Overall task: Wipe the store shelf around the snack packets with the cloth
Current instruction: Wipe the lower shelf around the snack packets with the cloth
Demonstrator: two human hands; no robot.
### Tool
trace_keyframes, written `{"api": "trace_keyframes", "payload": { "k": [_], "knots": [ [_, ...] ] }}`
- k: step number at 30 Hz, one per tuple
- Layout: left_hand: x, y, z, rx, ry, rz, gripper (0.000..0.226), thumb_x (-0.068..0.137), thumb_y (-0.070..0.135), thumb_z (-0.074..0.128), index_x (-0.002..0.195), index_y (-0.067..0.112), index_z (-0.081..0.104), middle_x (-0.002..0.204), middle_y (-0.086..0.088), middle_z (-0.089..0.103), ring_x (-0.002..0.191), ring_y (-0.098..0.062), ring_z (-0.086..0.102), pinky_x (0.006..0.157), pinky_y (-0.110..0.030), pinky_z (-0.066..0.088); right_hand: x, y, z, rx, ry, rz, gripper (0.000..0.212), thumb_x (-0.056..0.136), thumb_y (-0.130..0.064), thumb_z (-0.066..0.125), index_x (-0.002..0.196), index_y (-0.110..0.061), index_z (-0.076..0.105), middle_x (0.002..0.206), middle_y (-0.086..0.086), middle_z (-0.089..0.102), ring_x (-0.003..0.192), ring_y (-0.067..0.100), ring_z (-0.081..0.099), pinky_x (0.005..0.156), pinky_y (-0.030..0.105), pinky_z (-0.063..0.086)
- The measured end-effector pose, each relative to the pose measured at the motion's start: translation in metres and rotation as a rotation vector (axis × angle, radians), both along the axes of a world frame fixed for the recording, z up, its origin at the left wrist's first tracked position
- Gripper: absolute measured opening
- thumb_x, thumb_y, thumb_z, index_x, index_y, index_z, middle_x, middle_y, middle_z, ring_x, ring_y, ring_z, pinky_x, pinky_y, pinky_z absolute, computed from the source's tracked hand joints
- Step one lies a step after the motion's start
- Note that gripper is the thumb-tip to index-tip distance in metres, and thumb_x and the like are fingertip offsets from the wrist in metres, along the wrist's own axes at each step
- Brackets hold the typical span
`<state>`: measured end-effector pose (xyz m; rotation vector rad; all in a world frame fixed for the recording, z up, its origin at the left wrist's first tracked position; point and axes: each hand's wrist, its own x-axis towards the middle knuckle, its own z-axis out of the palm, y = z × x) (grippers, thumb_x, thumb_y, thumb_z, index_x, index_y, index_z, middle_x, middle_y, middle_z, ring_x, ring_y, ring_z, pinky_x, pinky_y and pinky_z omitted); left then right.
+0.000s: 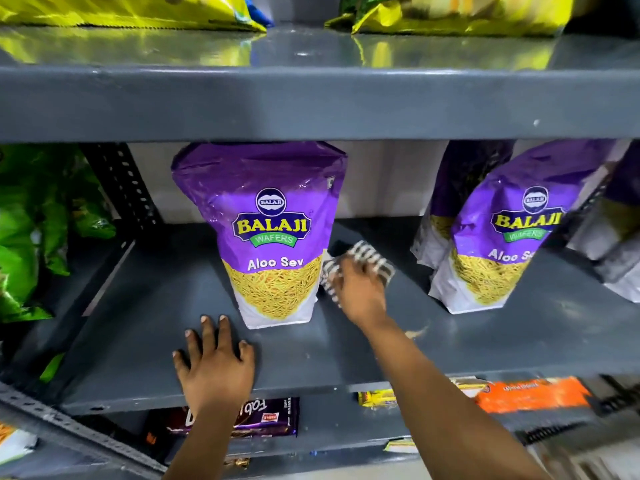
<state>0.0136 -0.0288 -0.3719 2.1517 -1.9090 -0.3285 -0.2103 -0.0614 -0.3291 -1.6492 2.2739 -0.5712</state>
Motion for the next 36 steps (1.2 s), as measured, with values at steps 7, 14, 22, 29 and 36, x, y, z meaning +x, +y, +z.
{"api": "trace_keyframes", "payload": {
  "k": [7, 14, 22, 29, 36],
  "knots": [
    [0.001, 0.001, 0.0, 0.009, -0.008, -0.005, 0.058, 0.091, 0.039, 0.03, 0.146, 0.024, 0.017, 0.159, -0.004, 0.01, 0.145, -0.029, 0.005, 0.117, -0.053, 0.006, -0.001, 0.047, -0.024, 0.079, 0.109, 0.007, 0.034, 0.095, -0.026, 0.038, 0.127, -0.016, 0.039, 0.145, 0.008, 0.041, 0.14, 0.03, 0.026, 0.112, 0.042, 0.026],
    [0.0, 0.0, 0.0, 0.02, -0.012, -0.017, 0.057, 0.092, 0.038, 0.029, 0.145, 0.023, 0.016, 0.159, -0.004, 0.009, 0.145, -0.03, 0.003, 0.116, -0.053, 0.005, 0.04, 0.098, -0.003, -0.003, 0.09, -0.017, 0.049, 0.093, -0.019, 0.039, 0.139, -0.011, 0.027, 0.131, 0.023, 0.051, 0.12, 0.035, 0.048, 0.099, 0.039, 0.04],
    [0.002, 0.001, 0.0, 0.027, -0.022, -0.031, 0.056, 0.092, 0.039, 0.026, 0.145, 0.024, 0.015, 0.159, -0.005, 0.008, 0.145, -0.03, 0.001, 0.116, -0.053, 0.003, 0.015, 0.123, -0.023, 0.012, 0.091, 0.122, 0.044, 0.096, -0.024, 0.038, 0.139, -0.018, 0.031, 0.141, 0.012, 0.047, 0.13, 0.025, 0.042, 0.112, 0.034, 0.029],
    [0.0, 0.002, 0.002, 0.029, -0.015, -0.032, 0.056, 0.092, 0.039, 0.025, 0.145, 0.023, 0.014, 0.159, -0.005, 0.008, 0.145, -0.031, 0.001, 0.116, -0.053, 0.003, -0.035, 0.18, -0.013, -0.094, 0.039, -0.197, 0.042, 0.092, -0.021, 0.048, 0.133, -0.016, 0.042, 0.135, 0.013, 0.054, 0.123, 0.029, 0.049, 0.1, 0.034, 0.041],
    [0.001, 0.002, 0.003, 0.027, -0.037, -0.035, 0.055, 0.093, 0.039, 0.026, 0.145, 0.023, 0.016, 0.159, -0.006, 0.009, 0.145, -0.031, 0.002, 0.116, -0.053, 0.005, 0.032, 0.104, -0.013, 0.021, 0.063, 0.202, 0.042, 0.096, -0.023, 0.039, 0.135, -0.009, 0.033, 0.149, 0.015, 0.035, 0.137, 0.027, 0.033, 0.114, 0.036, 0.025]
  ]
}}
